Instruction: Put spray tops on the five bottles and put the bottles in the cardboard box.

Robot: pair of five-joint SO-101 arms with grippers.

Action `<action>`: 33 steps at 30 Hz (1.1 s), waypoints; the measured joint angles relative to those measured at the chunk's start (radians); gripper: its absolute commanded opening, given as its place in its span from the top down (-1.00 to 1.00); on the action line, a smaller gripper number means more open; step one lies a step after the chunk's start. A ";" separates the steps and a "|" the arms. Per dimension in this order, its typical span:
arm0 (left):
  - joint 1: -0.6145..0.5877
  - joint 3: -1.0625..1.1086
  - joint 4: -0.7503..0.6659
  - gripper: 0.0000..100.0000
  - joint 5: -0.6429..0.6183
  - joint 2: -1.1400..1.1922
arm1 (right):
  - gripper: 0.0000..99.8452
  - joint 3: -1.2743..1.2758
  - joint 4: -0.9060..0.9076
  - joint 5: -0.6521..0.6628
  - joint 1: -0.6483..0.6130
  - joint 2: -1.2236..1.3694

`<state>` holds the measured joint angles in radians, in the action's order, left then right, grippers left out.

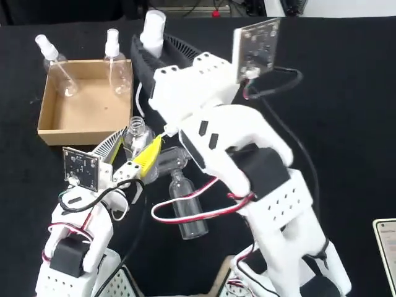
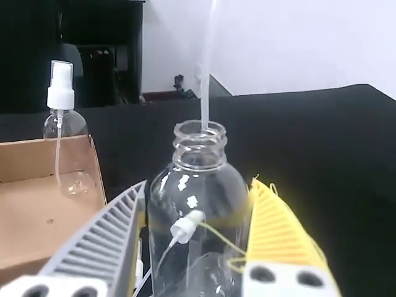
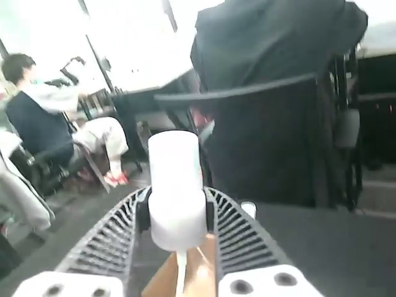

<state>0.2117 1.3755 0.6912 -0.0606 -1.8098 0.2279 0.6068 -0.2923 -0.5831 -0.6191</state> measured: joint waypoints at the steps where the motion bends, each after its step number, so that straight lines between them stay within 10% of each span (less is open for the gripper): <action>1: 0.000 0.000 0.000 0.87 0.000 0.000 | 0.98 0.012 0.000 0.000 0.000 0.000; 33: 0.000 0.000 0.000 0.87 0.000 0.000 | 0.98 0.031 -0.044 0.000 -0.061 -0.118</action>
<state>0.2117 1.3755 0.6912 -0.0606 -1.8098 0.2585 0.5623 -0.2923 -0.6444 -0.7373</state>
